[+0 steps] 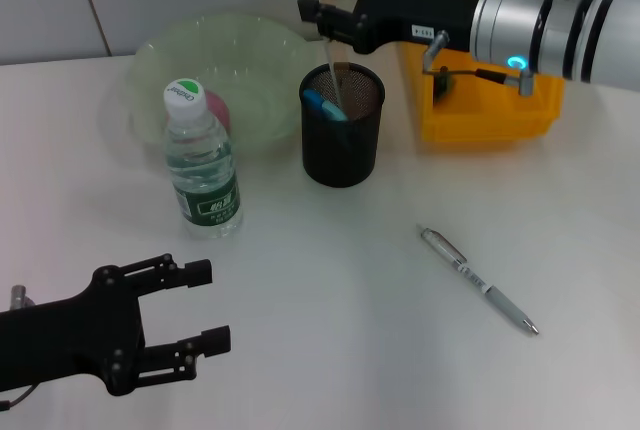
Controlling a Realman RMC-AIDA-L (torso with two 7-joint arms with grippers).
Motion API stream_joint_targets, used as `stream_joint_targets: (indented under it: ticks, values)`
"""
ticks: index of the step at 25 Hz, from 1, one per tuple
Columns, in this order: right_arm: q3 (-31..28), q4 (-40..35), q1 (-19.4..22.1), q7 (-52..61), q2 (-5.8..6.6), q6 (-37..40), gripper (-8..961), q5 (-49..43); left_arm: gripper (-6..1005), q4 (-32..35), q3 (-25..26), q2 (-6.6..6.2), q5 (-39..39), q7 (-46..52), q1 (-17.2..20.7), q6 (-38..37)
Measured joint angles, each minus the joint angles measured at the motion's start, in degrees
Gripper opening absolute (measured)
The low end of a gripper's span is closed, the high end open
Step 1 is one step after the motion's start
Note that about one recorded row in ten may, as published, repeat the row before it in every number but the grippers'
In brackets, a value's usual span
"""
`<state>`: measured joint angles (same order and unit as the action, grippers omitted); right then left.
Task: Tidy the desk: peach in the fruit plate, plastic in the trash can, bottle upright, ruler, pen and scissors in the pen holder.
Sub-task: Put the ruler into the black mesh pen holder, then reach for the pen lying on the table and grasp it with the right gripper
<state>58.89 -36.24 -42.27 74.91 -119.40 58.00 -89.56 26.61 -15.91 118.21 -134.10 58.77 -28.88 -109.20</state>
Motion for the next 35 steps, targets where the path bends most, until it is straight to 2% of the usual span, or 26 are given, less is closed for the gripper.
stream_joint_targets:
  ticks: [9, 14, 18, 21, 22, 23, 24, 25, 26, 27, 28, 32, 35]
  values:
    - [0.7, 0.6, 0.0, -0.3, -0.14, -0.4, 530, 0.4, 766, 0.0, -0.3, -0.16, -0.4, -0.1, 0.3, 0.1]
    - [0.7, 0.5, 0.7, -0.5, -0.2, 0.2, 710, 2.1, 766, 0.4, -1.0, -0.23, -0.5, -0.2, 0.3, 0.4]
    - [0.8, -2.2, 2.3, 1.4, 0.02, 3.0, 710, 3.3, 767, 1.6, -1.3, -0.26, -0.5, -0.1, 0.5, 0.7]
    - [1.6, -7.5, 4.8, 7.4, 0.22, 5.8, 710, 1.9, 767, 2.1, -1.3, -0.26, -0.5, -0.1, 0.6, 1.1]
    - [2.2, -13.3, 6.8, 13.6, 0.27, 8.9, 710, -1.8, 767, 2.3, -1.4, -0.35, -0.5, -0.1, 0.3, 1.2]
    - [2.2, -13.3, 6.8, 13.6, 0.27, 8.9, 710, -1.8, 767, 2.3, -1.4, -0.35, -0.5, -0.1, 0.3, 1.2]
    - [2.2, -16.1, 7.4, 16.6, 0.27, 10.4, 710, -4.1, 767, 2.3, -1.5, -0.44, -0.5, 0.0, 0.0, 1.2]
    - [2.0, -22.0, 8.5, 24.4, 0.29, 14.8, 709, -10.4, 767, 2.3, -1.7, -0.52, -0.5, 0.2, -0.4, 1.2]
    - [2.0, -22.0, 8.5, 24.4, 0.29, 14.8, 709, -10.4, 767, 2.3, -1.7, -0.52, -0.5, 0.2, -0.4, 1.2]
    - [1.5, -26.5, 8.9, 31.2, 0.29, 18.8, 709, -15.6, 767, 2.3, -1.9, -0.52, -0.5, 0.3, -0.6, 1.2]
    - [1.5, -26.5, 8.9, 31.2, 0.29, 18.8, 709, -15.6, 767, 2.3, -1.9, -0.52, -0.5, 0.3, -0.6, 1.2]
    - [-1.5, -35.1, 9.0, 45.8, 0.41, 27.8, 709, -26.6, 766, 2.4, -2.6, -0.45, -0.5, 0.4, -1.9, 1.3]
    - [-2.7, -36.1, 8.8, 48.4, 0.5, 29.9, 709, -27.7, 766, 2.6, -3.0, -0.29, -0.3, 0.3, -2.4, 1.3]
